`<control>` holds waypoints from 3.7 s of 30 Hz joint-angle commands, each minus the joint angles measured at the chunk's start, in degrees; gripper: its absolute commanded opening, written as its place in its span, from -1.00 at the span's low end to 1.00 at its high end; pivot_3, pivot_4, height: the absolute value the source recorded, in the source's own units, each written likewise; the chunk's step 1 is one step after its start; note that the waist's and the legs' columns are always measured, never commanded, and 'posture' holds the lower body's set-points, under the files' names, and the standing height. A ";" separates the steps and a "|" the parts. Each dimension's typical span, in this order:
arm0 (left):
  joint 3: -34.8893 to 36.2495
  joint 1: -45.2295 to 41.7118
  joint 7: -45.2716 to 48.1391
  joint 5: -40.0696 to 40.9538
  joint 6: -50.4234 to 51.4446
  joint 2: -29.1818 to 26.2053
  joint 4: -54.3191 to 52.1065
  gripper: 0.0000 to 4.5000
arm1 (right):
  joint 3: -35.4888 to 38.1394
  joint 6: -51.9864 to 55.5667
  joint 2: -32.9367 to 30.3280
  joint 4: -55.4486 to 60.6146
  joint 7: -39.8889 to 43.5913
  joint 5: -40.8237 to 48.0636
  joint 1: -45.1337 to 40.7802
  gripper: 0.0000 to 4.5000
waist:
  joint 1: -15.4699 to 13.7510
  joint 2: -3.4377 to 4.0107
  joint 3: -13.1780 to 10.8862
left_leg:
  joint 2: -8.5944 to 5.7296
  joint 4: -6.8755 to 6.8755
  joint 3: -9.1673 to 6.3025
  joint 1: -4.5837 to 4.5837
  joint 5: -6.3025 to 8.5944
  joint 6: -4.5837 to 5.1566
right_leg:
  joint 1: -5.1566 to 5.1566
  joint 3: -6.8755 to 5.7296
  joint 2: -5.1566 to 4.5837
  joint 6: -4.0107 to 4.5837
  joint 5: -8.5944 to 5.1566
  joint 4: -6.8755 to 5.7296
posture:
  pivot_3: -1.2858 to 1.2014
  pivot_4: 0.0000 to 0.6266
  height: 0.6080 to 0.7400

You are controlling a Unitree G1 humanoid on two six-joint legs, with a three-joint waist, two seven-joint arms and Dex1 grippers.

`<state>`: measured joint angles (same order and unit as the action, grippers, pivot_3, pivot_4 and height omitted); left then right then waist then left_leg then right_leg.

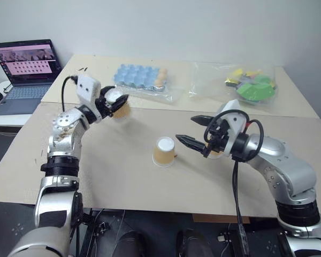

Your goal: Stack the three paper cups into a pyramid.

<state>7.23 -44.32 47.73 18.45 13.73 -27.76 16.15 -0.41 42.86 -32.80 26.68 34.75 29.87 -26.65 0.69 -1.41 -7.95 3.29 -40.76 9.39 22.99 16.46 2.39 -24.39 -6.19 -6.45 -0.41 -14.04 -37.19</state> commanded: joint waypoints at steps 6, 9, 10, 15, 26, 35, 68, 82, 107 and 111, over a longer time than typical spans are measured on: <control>-12.37 10.53 22.35 3.92 7.59 -12.02 -16.91 0.17 | 0.87 -1.58 0.80 -0.08 -1.36 -1.33 -1.70 1.00 | 0.21 0.06 -0.03 | 0.13 -0.02 0.12 -0.22 -0.06 -0.11 | 0.01 0.22 0.13 -0.01 -0.01 -0.03 | 0.03 -0.52 0.76; -13.15 8.60 24.79 2.73 5.75 -12.88 -12.73 0.17 | 1.26 -1.55 0.73 0.27 -1.38 -1.55 -1.31 1.00 | 0.10 0.07 -0.03 | 0.22 -0.05 0.08 -0.25 -0.07 -0.12 | 0.02 0.24 0.13 0.01 0.00 -0.11 | 0.03 -0.52 0.76; -13.17 7.80 25.23 2.48 5.22 -12.78 -11.44 0.17 | 1.38 -1.50 0.70 0.38 -1.44 -1.60 -1.17 1.00 | -0.06 0.06 -0.03 | 0.22 -0.05 0.08 -0.26 -0.07 -0.12 | 0.02 0.25 0.12 0.02 0.00 -0.13 | 0.03 -0.52 0.76; -13.00 4.71 25.21 1.01 2.34 -10.89 -6.90 0.17 | 2.03 -1.22 0.52 1.19 -1.98 -1.60 -0.58 1.00 | -0.49 0.06 -0.02 | 0.16 -0.07 0.06 -0.10 -0.01 -0.01 | -0.03 0.23 0.11 0.02 0.00 0.01 | 0.03 -0.52 0.76; -17.31 8.81 27.76 -1.97 -2.22 -8.35 -7.00 0.17 | 2.55 -1.17 -0.09 1.17 -2.34 -1.67 -0.71 1.00 | -0.43 0.06 -0.03 | 0.08 -0.07 0.12 0.00 0.01 0.03 | -0.12 0.20 0.11 0.00 -0.01 0.05 | 0.03 -0.52 0.76; -19.62 9.04 26.56 -3.52 -4.49 -3.12 -5.59 0.17 | 3.32 -0.45 -0.77 2.28 -2.81 -1.44 0.01 1.00 | -1.13 0.07 -0.02 | 0.07 -0.09 0.08 -0.05 0.03 0.06 | -0.03 0.19 0.03 0.00 -0.01 0.05 | 0.03 -0.52 0.76; -15.15 6.55 25.57 1.37 4.20 -3.83 -13.58 0.98 | 9.53 -0.18 -7.58 1.06 1.96 0.54 2.83 1.00 | -1.33 0.06 -0.03 | 0.07 -0.10 0.01 -0.03 0.04 0.10 | -0.03 0.19 0.01 -0.01 -0.01 0.07 | 0.03 -0.52 0.76; -3.21 11.40 20.99 16.80 25.49 -14.50 -31.04 0.98 | 20.99 -2.66 -18.29 -5.50 11.02 1.19 18.40 1.00 | -0.99 0.05 -0.04 | 0.12 -0.09 -0.01 -0.19 0.08 0.16 | 0.12 0.29 -0.01 -0.07 -0.03 0.08 | 0.03 -0.52 0.76; 3.24 27.44 8.05 22.69 29.83 -18.93 -44.50 0.98 | 6.67 -11.94 -6.38 -26.66 9.69 -7.61 1.47 1.00 | -0.85 0.10 -0.06 | 0.13 -0.01 0.11 -0.32 0.08 0.13 | 0.13 0.42 0.00 -0.08 -0.04 0.07 | 0.03 -0.52 0.76; 2.47 27.65 8.38 22.41 28.89 -19.02 -44.56 0.98 | 6.68 -12.17 -5.85 -27.18 9.59 -7.69 1.29 1.00 | -0.91 0.10 -0.06 | 0.13 -0.02 0.12 -0.31 0.08 0.13 | 0.13 0.42 -0.01 -0.08 -0.04 0.06 | 0.03 -0.52 0.76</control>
<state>9.79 -16.37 55.78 40.78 43.94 -46.03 -26.57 5.22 32.50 -38.61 -1.20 44.37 22.46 -24.07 -0.22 -1.31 -8.01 3.42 -40.78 9.50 22.68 16.55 2.52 -24.26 -5.78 -6.46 -0.48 -14.08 -37.13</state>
